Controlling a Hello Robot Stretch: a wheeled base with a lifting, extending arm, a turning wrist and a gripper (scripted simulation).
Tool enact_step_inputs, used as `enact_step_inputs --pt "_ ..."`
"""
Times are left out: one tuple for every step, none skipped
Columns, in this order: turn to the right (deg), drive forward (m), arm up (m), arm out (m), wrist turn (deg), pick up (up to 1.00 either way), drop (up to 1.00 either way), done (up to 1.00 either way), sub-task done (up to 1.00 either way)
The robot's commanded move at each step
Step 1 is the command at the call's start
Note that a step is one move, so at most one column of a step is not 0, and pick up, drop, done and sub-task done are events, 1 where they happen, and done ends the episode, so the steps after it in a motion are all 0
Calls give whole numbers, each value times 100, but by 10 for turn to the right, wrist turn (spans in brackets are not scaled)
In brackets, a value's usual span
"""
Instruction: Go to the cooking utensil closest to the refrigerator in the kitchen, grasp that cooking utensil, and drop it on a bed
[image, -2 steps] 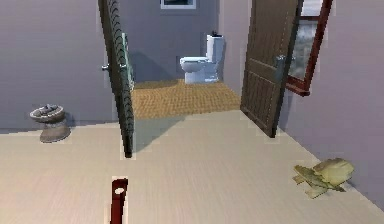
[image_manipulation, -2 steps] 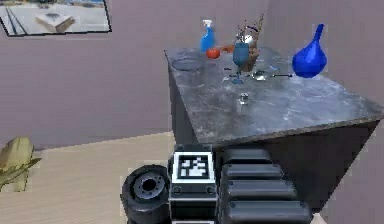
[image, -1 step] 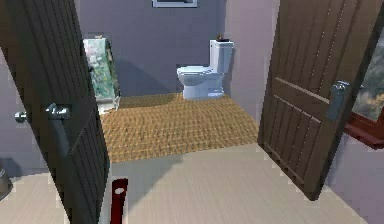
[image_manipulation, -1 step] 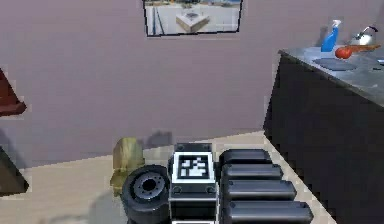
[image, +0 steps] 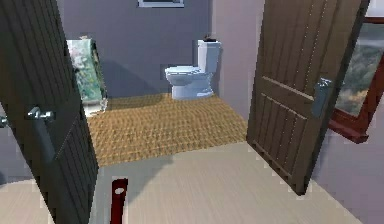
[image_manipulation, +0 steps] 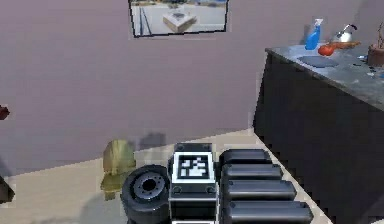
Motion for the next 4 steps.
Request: enact_step_inputs --pt "0 80 0 0 0 0 0 0 0" --pt "-150 0 0 0 0 0 0 0 0" --pt "0 60 0 0 0 0 0 0 0" --pt "0 90 0 0 0 0 0 0 0"
